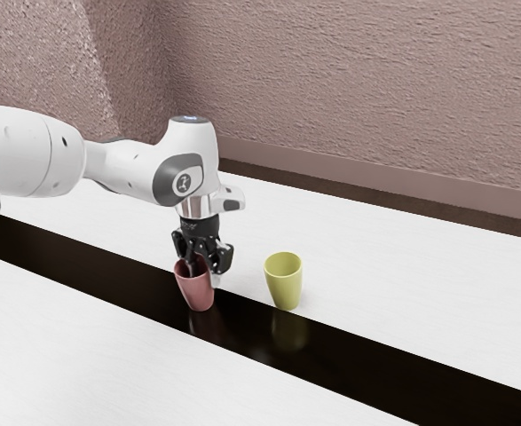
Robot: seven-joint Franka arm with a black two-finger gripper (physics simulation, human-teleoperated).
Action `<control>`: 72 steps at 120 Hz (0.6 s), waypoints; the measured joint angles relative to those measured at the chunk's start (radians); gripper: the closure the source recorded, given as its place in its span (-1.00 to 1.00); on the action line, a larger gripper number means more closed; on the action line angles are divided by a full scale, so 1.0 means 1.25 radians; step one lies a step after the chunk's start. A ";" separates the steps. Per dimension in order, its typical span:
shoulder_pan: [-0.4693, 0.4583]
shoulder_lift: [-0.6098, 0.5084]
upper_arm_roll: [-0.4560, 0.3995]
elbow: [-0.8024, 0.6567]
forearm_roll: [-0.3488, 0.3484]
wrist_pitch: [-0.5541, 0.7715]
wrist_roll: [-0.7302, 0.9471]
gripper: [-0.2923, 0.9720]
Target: Place the left cup onto the right cup
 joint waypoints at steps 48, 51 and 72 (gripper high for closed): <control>-0.001 0.014 0.010 0.000 0.001 0.003 -0.002 0.33; -0.001 0.014 0.011 0.000 0.001 0.003 -0.002 0.36; -0.003 0.014 0.011 0.000 0.001 0.004 -0.003 0.53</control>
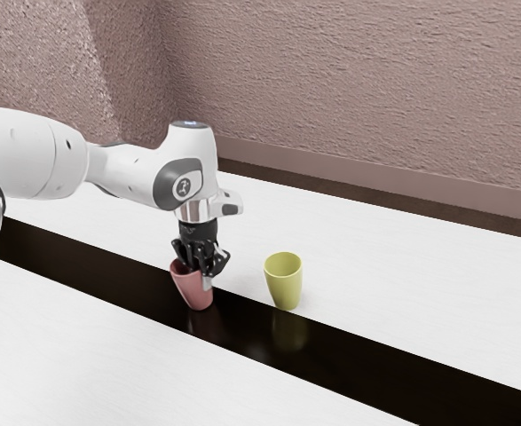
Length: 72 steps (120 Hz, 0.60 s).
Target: Place the left cup onto the right cup
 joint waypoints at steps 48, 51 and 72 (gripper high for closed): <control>-0.003 -0.006 0.001 0.000 0.004 0.001 -0.009 0.67; -0.003 -0.008 0.001 0.000 0.004 0.001 -0.010 0.68; -0.007 -0.023 0.000 0.000 0.010 -0.002 -0.017 0.70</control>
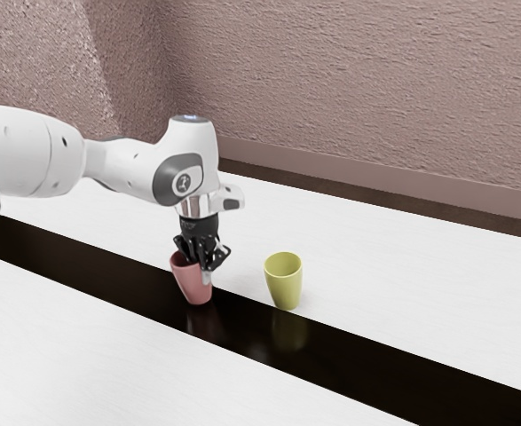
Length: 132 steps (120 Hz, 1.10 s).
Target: Place the left cup onto the right cup
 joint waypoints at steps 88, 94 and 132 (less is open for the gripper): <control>-0.126 -0.073 -0.003 0.137 0.063 -0.124 -0.036 0.71; -0.139 -0.073 -0.003 0.151 0.067 -0.141 -0.039 0.71; -0.207 -0.063 -0.007 0.212 0.088 -0.207 -0.057 0.71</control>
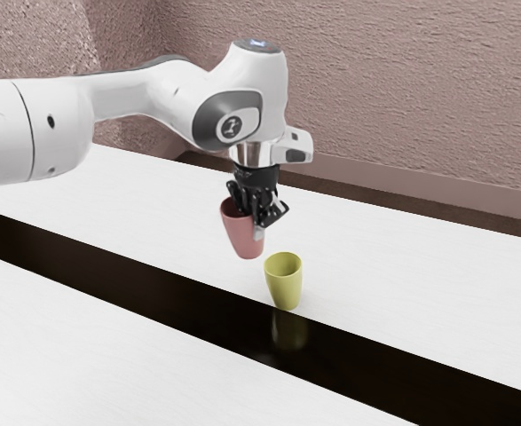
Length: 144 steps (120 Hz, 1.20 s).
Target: Place the left cup onto the right cup
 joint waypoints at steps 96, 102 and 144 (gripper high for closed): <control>-0.016 0.139 -0.009 0.173 0.046 -0.082 -0.027 0.71; -0.014 0.145 -0.009 0.178 0.046 -0.082 -0.028 0.71; -0.010 0.171 -0.026 0.199 0.056 -0.081 -0.031 0.71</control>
